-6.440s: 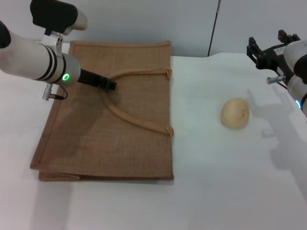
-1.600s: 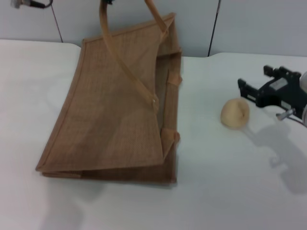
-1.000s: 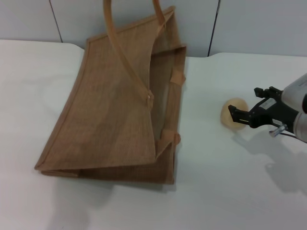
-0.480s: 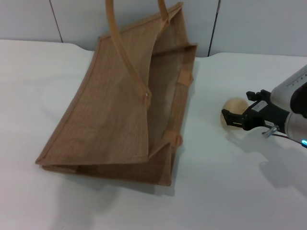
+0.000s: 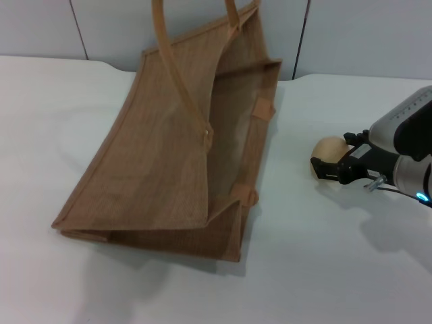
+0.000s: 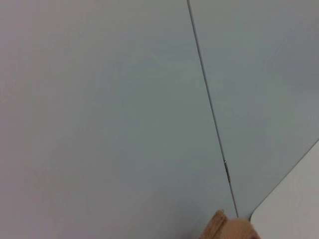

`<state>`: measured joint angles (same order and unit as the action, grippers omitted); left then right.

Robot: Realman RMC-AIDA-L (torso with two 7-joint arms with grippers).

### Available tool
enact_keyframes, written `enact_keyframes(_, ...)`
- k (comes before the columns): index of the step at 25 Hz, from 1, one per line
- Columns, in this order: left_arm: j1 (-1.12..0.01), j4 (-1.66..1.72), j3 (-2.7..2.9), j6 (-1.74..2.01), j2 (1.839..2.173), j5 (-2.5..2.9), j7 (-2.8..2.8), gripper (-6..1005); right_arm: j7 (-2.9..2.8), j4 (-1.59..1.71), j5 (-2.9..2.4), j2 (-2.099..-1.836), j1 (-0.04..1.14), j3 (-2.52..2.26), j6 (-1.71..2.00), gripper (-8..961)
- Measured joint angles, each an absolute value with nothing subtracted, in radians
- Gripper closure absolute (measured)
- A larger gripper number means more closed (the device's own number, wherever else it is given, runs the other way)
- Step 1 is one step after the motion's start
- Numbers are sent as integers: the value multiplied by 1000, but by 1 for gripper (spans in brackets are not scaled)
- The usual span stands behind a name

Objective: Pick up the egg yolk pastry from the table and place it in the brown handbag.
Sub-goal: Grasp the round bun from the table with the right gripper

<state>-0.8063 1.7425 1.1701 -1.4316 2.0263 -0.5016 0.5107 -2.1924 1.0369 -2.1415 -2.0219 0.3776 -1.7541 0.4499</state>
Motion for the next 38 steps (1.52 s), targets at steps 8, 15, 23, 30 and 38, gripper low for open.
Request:
enact_keyframes(8, -816, 1743, 1171, -1447, 2027, -477, 511, 877, -2192, 1013, -2141, -2022, 395, -1754, 453, 103)
enact_keyframes(15, -816, 1743, 1171, -1448, 2028, -474, 511, 877, -2206, 986, -2140, -2022, 406, -1749, 456, 146)
enact_keyframes(23, -817, 1743, 1170, -1448, 2028, -474, 511, 876, -2240, 948, -2146, -2019, 460, -1683, 551, 195)
enact_keyframes(30, -816, 1743, 1171, -1447, 2028, -474, 511, 876, -2240, 974, -2148, -2019, 466, -1676, 562, 263)
enact_keyframes(38, -817, 1743, 1172, -1447, 2028, -475, 517, 875, -2241, 1162, -2150, -2019, 435, -1668, 624, 329)
